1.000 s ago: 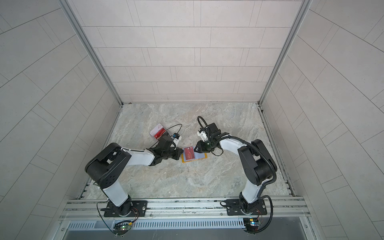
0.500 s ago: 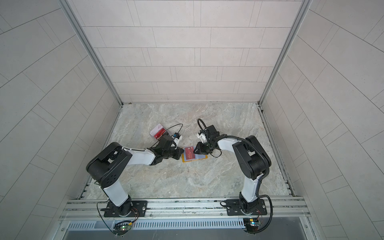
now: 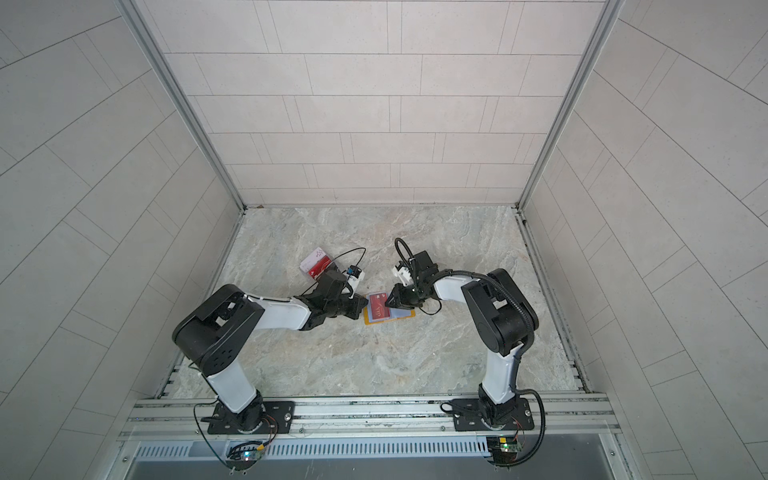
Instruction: Take the credit cards out of the card holder
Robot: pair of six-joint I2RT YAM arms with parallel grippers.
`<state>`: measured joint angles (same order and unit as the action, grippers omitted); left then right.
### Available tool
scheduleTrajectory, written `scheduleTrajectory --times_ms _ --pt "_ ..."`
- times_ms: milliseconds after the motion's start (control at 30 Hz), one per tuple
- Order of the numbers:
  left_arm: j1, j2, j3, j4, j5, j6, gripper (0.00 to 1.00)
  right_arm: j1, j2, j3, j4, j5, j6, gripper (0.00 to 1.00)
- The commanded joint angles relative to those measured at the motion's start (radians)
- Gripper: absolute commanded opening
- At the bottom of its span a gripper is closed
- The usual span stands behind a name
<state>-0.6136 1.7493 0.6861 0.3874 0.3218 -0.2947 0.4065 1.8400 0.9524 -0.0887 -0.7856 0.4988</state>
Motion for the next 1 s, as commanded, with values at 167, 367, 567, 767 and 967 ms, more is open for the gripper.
scheduleTrajectory --times_ms 167,367,567,767,967 --pt "0.000 0.025 0.006 -0.074 0.016 0.019 0.00 -0.001 0.031 -0.011 0.040 -0.041 0.026 0.22" --pt "0.000 0.024 0.006 -0.077 0.017 0.022 0.00 -0.002 0.023 -0.018 0.058 -0.062 0.030 0.22" --pt "0.000 0.026 0.008 -0.077 0.018 0.021 0.00 -0.002 0.024 -0.022 0.088 -0.094 0.051 0.21" --pt "0.000 0.022 0.003 -0.077 0.013 0.021 0.00 -0.002 0.025 -0.026 0.120 -0.120 0.079 0.21" --pt "0.000 0.019 0.000 -0.076 0.016 0.020 0.00 -0.003 0.019 -0.035 0.162 -0.147 0.109 0.21"
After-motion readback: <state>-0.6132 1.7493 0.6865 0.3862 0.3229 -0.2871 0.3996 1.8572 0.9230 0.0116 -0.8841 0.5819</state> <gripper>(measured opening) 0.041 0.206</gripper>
